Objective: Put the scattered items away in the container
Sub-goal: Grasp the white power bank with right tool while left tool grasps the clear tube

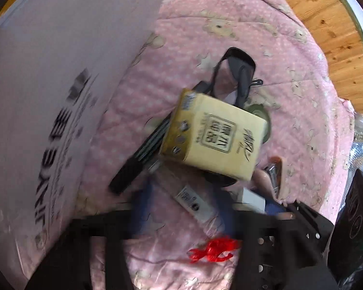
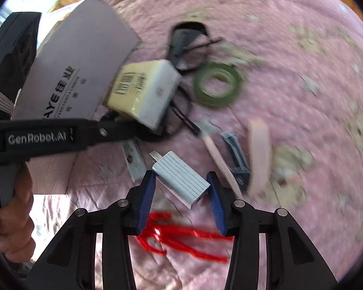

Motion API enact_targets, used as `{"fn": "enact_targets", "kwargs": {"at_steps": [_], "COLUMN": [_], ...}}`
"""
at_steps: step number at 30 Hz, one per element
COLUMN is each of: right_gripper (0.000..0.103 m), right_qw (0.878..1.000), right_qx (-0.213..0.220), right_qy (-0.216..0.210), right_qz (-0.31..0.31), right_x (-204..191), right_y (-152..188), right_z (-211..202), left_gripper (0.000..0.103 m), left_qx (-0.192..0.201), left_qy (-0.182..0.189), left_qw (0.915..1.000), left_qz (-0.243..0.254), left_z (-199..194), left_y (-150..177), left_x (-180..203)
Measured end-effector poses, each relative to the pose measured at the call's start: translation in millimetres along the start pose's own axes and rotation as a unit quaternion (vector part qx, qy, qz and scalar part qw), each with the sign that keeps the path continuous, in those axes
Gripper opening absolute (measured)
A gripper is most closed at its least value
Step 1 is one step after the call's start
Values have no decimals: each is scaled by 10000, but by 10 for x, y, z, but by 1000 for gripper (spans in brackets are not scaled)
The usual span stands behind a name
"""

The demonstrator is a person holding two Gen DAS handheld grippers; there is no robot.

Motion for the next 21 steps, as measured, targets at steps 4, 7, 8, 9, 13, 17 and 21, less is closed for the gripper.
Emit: {"fn": "enact_targets", "kwargs": {"at_steps": [4, 7, 8, 9, 13, 17, 21], "right_gripper": [46, 48, 49, 49, 47, 44, 44], "right_qw": [9994, 9995, 9995, 9996, 9997, 9996, 9994], "right_qx": [-92, -116, -113, -98, -62, -60, 15], "right_qy": [-8, -70, -94, -100, -93, -94, -90], "right_qz": [331, 297, 279, 241, 208, 276, 335], "right_x": [175, 184, 181, 170, 112, 102, 230], "right_y": [197, 276, 296, 300, 311, 315, 293], "right_z": [-77, -77, -77, -75, -42, -74, -225], "left_gripper": [23, 42, 46, 50, 52, 22, 12], "left_qx": [-25, -197, -241, -231, -120, -24, 40], "left_qy": [212, 116, 131, 107, -9, -154, -34], "left_qw": [9997, 9994, 9988, 9989, 9994, 9999, 10000], "left_qz": [135, -277, -407, -401, -316, 3, 19], "left_z": [-50, -19, 2, 29, 111, 103, -3], "left_y": [58, 162, 194, 192, 156, 130, 157], "left_x": [92, -57, -97, -109, -118, -30, -8]}}
Point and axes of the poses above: each gripper's, at about its wrist camera, not at the fingertips, and z roughly the way its jaws point, x to its right, y to its underside, the point moved 10 cm from there along z, roughly the way its jaws point, and after that the axes turned 9 degrees about y, right-handed, at the moved point
